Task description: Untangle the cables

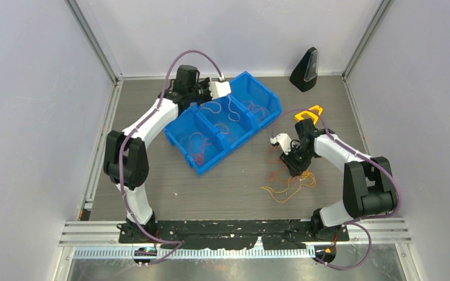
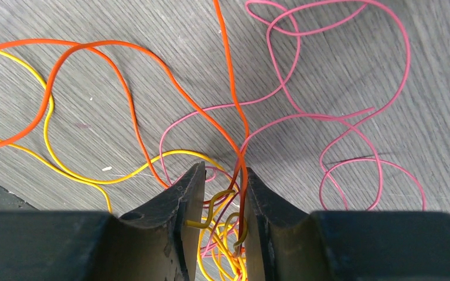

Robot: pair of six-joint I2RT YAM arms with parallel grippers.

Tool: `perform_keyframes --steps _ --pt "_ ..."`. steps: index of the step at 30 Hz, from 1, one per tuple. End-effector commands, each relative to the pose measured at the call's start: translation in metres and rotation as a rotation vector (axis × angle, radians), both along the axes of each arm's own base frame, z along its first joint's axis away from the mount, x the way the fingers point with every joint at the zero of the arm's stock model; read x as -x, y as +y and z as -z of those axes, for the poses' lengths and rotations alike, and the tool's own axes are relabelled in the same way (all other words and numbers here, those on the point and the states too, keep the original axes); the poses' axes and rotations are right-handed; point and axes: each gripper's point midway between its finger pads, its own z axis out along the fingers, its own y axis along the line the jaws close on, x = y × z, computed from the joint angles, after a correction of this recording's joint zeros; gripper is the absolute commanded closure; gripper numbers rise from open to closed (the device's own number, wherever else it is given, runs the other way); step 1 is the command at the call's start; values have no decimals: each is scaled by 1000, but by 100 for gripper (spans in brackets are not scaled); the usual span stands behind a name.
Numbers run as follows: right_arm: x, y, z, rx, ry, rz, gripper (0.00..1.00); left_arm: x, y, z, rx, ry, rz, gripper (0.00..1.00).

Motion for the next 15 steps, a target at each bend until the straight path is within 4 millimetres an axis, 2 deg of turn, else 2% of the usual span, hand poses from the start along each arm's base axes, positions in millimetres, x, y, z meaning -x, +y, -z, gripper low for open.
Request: perform_keyframes --steps 1,3,4,7,8,9,12,15 --pt "-2 5 -12 -31 -20 -7 65 31 -15 -9 -33 119 168 80" --pt "0 8 -15 -53 -14 -9 66 55 -29 -24 49 219 213 61" --pt "0 13 -17 -78 -15 -12 71 68 -36 -37 98 264 233 54" --pt "1 20 -22 -118 -3 1 86 101 -46 -74 242 381 255 44" --pt "1 24 -24 -137 0 6 92 109 -45 -83 270 390 251 43" --pt "0 26 -25 -147 3 6 93 117 -43 -98 298 381 244 41" --pt "-3 40 -35 -209 -2 -1 94 138 -31 -120 374 359 215 32" --pt "-4 66 -53 -300 -22 -35 94 165 -18 -122 446 349 182 17"
